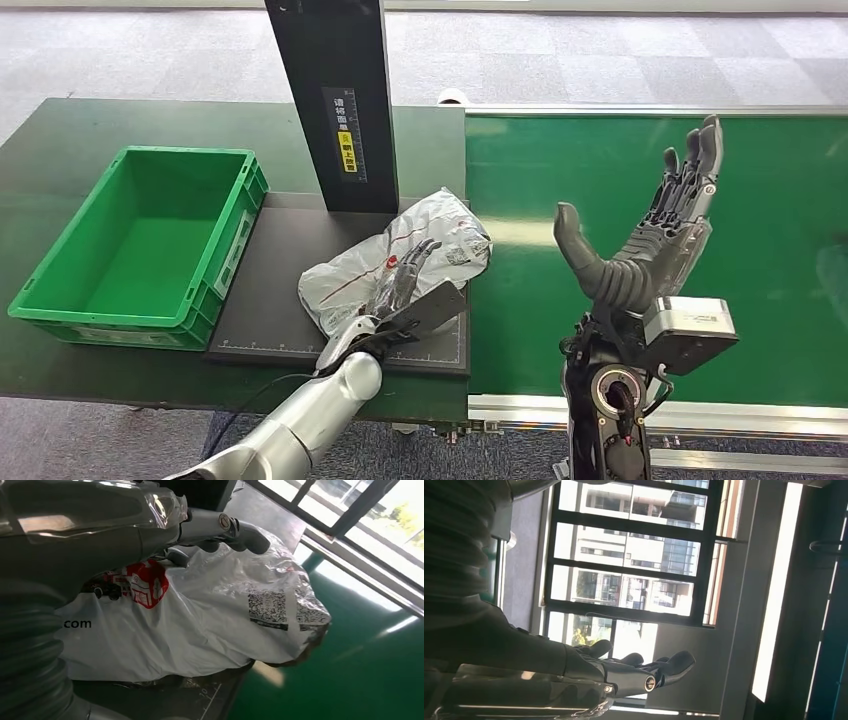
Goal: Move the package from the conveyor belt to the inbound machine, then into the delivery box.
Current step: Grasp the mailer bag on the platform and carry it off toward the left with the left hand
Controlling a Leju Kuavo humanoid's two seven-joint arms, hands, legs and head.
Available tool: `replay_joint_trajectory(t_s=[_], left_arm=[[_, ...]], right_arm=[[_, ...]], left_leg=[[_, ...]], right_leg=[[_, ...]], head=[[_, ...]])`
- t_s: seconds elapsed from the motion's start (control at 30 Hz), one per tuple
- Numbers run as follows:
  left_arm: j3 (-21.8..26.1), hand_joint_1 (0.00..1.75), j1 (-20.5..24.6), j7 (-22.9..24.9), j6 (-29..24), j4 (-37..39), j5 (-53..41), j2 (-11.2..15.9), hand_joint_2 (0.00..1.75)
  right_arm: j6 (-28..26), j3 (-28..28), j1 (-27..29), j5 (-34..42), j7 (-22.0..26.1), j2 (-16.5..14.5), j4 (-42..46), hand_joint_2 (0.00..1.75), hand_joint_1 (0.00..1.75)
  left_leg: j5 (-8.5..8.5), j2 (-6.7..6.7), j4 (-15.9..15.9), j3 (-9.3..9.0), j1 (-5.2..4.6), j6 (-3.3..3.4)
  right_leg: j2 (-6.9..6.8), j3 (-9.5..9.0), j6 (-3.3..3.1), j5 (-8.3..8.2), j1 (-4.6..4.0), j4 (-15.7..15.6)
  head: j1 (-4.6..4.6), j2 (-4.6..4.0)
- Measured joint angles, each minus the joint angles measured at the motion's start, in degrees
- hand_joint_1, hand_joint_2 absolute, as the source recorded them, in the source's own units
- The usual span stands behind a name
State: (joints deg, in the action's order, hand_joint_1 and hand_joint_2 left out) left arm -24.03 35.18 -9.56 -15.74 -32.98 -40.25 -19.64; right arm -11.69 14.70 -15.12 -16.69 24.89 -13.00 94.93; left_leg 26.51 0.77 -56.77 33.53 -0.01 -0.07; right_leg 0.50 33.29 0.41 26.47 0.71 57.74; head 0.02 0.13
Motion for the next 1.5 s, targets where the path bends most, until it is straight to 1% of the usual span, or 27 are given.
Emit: replay_joint_trajectory(t_s=[0.1, 0.2, 0.27, 0.33, 0.4, 0.43, 0.53, 0.63, 0.83, 0.97, 1.0, 1.03, 1.1, 1.13, 1.17, 1.27, 1.5], left_arm=[[-3.47, 0.00, 2.24, 4.55, -2.63, 4.03, -1.16, -0.46, 1.75], [-6.14, 0.00, 3.52, 6.44, -3.38, 6.53, -2.04, -0.69, 1.75], [-8.00, 0.00, 4.36, 9.67, -3.47, 8.00, -5.54, -0.80, 1.75], [-11.07, 0.00, 5.13, 14.25, -3.80, 9.60, -10.89, -0.84, 1.75], [-13.97, 0.00, 5.64, 16.38, -5.34, 10.78, -13.66, -0.85, 1.75], [-14.94, 0.00, 5.84, 16.46, -6.85, 11.26, -14.00, -0.85, 1.75], [-16.46, 0.00, 6.43, 16.12, -11.24, 12.40, -14.34, -0.85, 1.75], [-17.29, 0.00, 7.16, 16.93, -13.38, 13.14, -16.11, -0.84, 1.75], [-18.17, 0.00, 8.37, 20.02, -14.10, 14.12, -19.80, -0.82, 1.75], [-19.30, 0.00, 9.22, 25.54, -14.04, 14.77, -24.59, -0.50, 1.75], [-19.45, 0.16, 9.46, 26.23, -14.00, 14.94, -25.31, -0.37, 1.75], [-19.52, 0.41, 9.68, 26.57, -13.97, 15.09, -25.69, -0.27, 1.75], [-19.64, 1.06, 9.98, 27.33, -13.68, 15.37, -26.38, -0.11, 1.75], [-19.72, 1.23, 10.13, 27.82, -13.12, 15.51, -26.85, -0.04, 1.75], [-19.80, 1.31, 10.27, 28.27, -12.28, 15.67, -27.35, 0.08, 1.75], [-19.96, 1.31, 10.55, 28.75, -9.99, 16.13, -28.16, 0.55, 1.75], [-20.09, 1.31, 10.80, 28.78, -9.46, 16.74, -28.36, 1.08, 1.75]], right_arm=[[0.38, -0.03, -0.01, 0.21, 0.16, -0.37, -0.38, 1.75, 0.00], [0.52, -0.08, -0.01, 0.31, 0.36, -0.59, -0.67, 1.75, 0.00], [0.79, -0.13, 0.00, 0.48, 0.62, -0.70, -0.81, 1.75, 0.00], [1.23, -0.21, 0.01, 0.74, 0.87, -0.73, -0.87, 1.75, 0.00], [1.69, -0.34, 0.04, 0.81, 0.93, -0.73, -0.88, 1.75, 0.00], [1.85, -0.43, 0.07, 0.76, 0.93, -0.75, -0.88, 1.75, 0.00], [2.02, -0.68, 0.19, 0.63, 0.96, -0.85, -0.88, 1.75, 0.00], [2.01, -0.90, 0.42, 0.54, 1.03, -0.88, -0.88, 1.75, 0.00], [2.03, -1.38, 0.71, 0.39, 1.43, -0.88, -0.88, 1.75, 0.00], [2.30, -1.50, 0.74, 0.57, 1.51, -0.90, -1.00, 1.75, 0.00], [2.33, -1.50, 0.74, 0.63, 1.52, -0.90, -1.07, 1.75, 0.00], [2.34, -1.50, 0.74, 0.66, 1.52, -0.90, -1.14, 1.75, 0.00], [2.31, -1.50, 0.74, 0.78, 1.57, -0.90, -1.24, 1.75, 0.00], [2.21, -1.50, 0.75, 0.90, 1.66, -0.90, -1.26, 1.75, 0.00], [2.07, -1.51, 0.75, 1.05, 1.77, -0.90, -1.27, 1.75, 0.00], [1.69, -1.57, 0.79, 1.32, 2.02, -0.90, -1.27, 1.75, 0.00], [1.43, -1.59, 0.80, 1.33, 2.06, -0.90, -1.27, 1.75, 0.00]], left_leg=[[0.00, 0.00, 0.00, 0.01, 0.01, 0.00], [-0.01, -0.01, 0.00, 0.01, 0.00, 0.01], [0.00, 0.00, 0.00, 0.01, 0.00, 0.01], [0.00, 0.00, 0.00, 0.01, 0.00, 0.01], [0.00, 0.00, 0.00, 0.01, 0.00, 0.00], [0.00, 0.00, 0.00, 0.01, 0.00, 0.00], [0.00, -0.01, 0.00, 0.01, 0.00, 0.00], [0.00, -0.01, 0.00, 0.01, 0.01, 0.00], [0.00, -0.02, 0.00, 0.02, 0.00, 0.00], [0.00, -0.02, 0.00, 0.04, 0.00, 0.00], [0.00, -0.01, 0.00, 0.03, 0.00, 0.00], [0.00, -0.01, 0.00, 0.03, 0.00, 0.00], [0.00, -0.01, 0.00, 0.03, 0.01, 0.00], [0.00, -0.01, 0.00, 0.03, 0.01, 0.00], [0.00, -0.01, 0.00, 0.03, 0.01, 0.00], [-0.01, -0.02, 0.00, 0.03, 0.01, 0.00], [0.00, -0.02, 0.00, 0.03, 0.00, 0.00]], right_leg=[[0.00, -0.02, 0.00, 0.00, 0.01, 0.00], [-0.01, -0.02, 0.00, 0.00, 0.02, 0.00], [-0.01, -0.02, 0.00, 0.00, 0.02, 0.00], [-0.01, -0.02, 0.00, 0.00, 0.03, 0.00], [-0.01, -0.02, 0.00, 0.00, 0.03, 0.00], [0.00, -0.02, 0.00, 0.00, 0.02, 0.00], [0.00, -0.01, 0.00, 0.00, 0.02, 0.00], [-0.01, -0.01, 0.00, 0.00, 0.01, 0.00], [-0.01, -0.02, 0.00, 0.00, 0.02, 0.00], [-0.01, -0.01, 0.00, 0.00, 0.02, 0.00], [-0.01, -0.01, 0.00, 0.00, 0.02, 0.00], [-0.01, -0.01, 0.00, 0.00, 0.02, 0.00], [-0.01, -0.01, 0.00, 0.00, 0.02, 0.00], [-0.01, -0.01, 0.00, 0.00, 0.02, 0.00], [-0.01, -0.01, 0.00, 0.00, 0.01, 0.01], [-0.01, -0.01, 0.00, 0.00, 0.01, 0.01], [-0.01, -0.01, 0.00, 0.00, 0.02, 0.01]], head=[[0.00, 0.00], [0.01, 0.00], [0.00, 0.00], [-0.01, 0.00], [0.00, 0.00], [0.00, 0.00], [-0.01, 0.00], [0.00, 0.00], [0.00, 0.00], [0.00, 0.00], [0.00, 0.00], [0.00, 0.00], [0.00, 0.00], [0.00, 0.01], [-0.01, 0.01], [-0.01, 0.00], [0.00, 0.00]])
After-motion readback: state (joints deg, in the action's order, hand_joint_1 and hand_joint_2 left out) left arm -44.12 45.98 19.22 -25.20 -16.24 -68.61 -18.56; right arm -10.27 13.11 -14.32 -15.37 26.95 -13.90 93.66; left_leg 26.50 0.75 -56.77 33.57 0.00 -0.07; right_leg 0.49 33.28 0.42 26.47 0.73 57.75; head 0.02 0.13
